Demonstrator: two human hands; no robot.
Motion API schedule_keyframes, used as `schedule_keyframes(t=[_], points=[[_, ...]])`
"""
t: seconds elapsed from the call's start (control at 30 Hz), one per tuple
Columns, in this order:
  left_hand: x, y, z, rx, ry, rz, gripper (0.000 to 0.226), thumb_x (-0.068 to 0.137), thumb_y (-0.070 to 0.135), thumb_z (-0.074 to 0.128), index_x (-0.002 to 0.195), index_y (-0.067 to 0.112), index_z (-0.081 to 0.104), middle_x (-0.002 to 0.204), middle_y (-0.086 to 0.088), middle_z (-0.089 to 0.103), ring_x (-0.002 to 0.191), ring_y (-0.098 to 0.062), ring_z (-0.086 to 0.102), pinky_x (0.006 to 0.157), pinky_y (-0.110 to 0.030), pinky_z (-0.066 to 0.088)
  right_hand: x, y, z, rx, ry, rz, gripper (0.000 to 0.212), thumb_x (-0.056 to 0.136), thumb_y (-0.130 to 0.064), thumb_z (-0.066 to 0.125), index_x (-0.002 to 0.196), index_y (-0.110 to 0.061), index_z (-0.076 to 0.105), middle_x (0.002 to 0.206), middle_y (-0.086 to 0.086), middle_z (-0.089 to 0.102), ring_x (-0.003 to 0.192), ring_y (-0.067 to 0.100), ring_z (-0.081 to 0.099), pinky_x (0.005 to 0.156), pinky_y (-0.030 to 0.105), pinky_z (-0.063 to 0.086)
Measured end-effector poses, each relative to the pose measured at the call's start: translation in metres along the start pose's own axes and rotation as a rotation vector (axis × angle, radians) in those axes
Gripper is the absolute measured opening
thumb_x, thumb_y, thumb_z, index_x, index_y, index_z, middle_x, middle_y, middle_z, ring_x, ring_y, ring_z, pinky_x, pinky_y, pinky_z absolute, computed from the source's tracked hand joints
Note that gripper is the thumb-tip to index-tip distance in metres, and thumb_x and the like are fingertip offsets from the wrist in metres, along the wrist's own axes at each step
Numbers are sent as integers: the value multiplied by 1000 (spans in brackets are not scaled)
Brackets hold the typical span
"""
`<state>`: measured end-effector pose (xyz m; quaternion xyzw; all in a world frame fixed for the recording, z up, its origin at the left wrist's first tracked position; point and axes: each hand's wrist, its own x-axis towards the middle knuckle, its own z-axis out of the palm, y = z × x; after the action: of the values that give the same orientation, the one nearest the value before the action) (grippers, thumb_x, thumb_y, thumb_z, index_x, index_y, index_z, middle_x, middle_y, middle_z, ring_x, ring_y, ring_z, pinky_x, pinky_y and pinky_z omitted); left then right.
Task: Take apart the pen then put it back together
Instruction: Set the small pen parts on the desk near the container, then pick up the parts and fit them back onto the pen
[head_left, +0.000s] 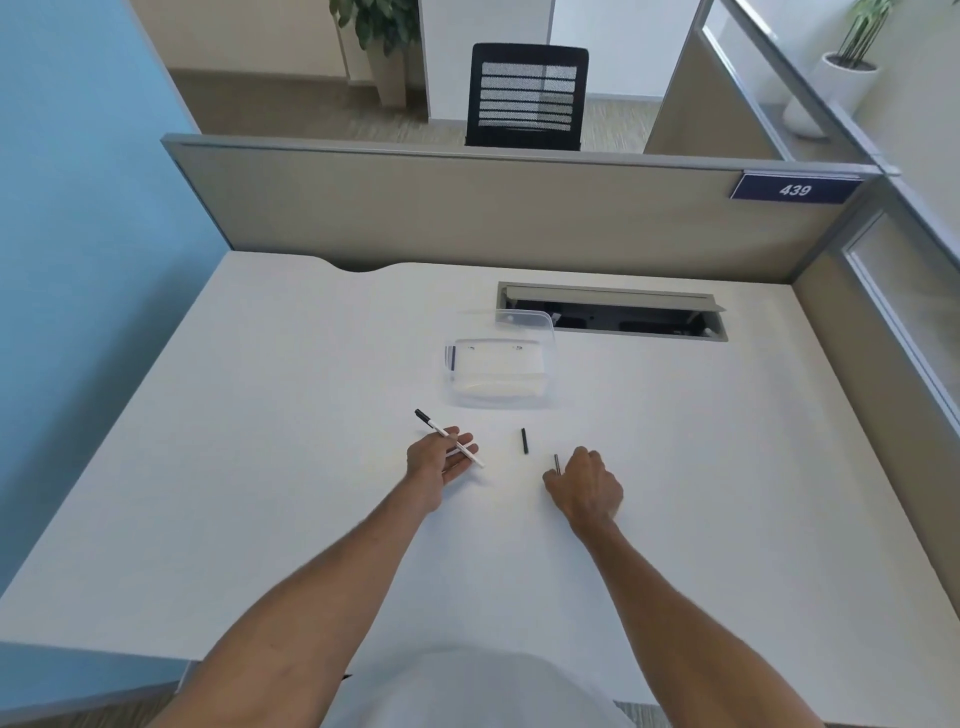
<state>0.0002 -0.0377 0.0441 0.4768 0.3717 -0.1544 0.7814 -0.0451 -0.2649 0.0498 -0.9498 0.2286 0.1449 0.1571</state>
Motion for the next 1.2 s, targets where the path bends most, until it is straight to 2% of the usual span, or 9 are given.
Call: schedule_keyframes(t=[0.37,0.57,0.73,0.93,1.07,1.2], points=[[3,4,-1,-16,-5,4,19,106,3,60,121,1,70,118,-18,80,102,-36,78,86,-38,66,7,-3,4,36,-9,1,17,97,-22,59,107,-10,66,118,8,71,105,36,73,77,35,46],[2,9,0,-40,-17,13,17,105,4,62,117,-1,71,113,-18,81,86,-31,82,65,-32,68,8,-14,-1,88,24,-51,15,97,-23,59,104,-11,65,111,6,71,99,34,71,74,35,44],[-1,17,4,-100,-18,14,12,105,2,60,110,-3,70,106,-20,80,76,-27,82,59,-31,66,7,-32,-12,217,91,-208,7,97,-22,60,94,-18,64,91,-2,74,84,31,69,69,36,50],[0,30,8,-196,-4,29,8,106,1,62,107,-5,67,80,-17,83,68,-22,83,61,-29,67,0,-65,-31,339,74,-439,3,96,-29,70,98,-31,68,88,-18,72,83,11,66,64,29,42],[0,39,9,-245,0,48,9,108,3,59,107,-4,64,77,-17,82,65,-21,82,57,-26,65,-5,-82,-45,363,90,-578,6,93,-30,72,96,-33,68,90,-19,72,81,6,66,66,30,52],[0,45,9,-275,-1,73,10,108,1,58,100,-3,62,74,-18,81,64,-22,82,57,-27,66,-7,-92,-48,334,112,-672,5,91,-30,71,95,-33,68,89,-19,70,79,7,65,68,32,53]])
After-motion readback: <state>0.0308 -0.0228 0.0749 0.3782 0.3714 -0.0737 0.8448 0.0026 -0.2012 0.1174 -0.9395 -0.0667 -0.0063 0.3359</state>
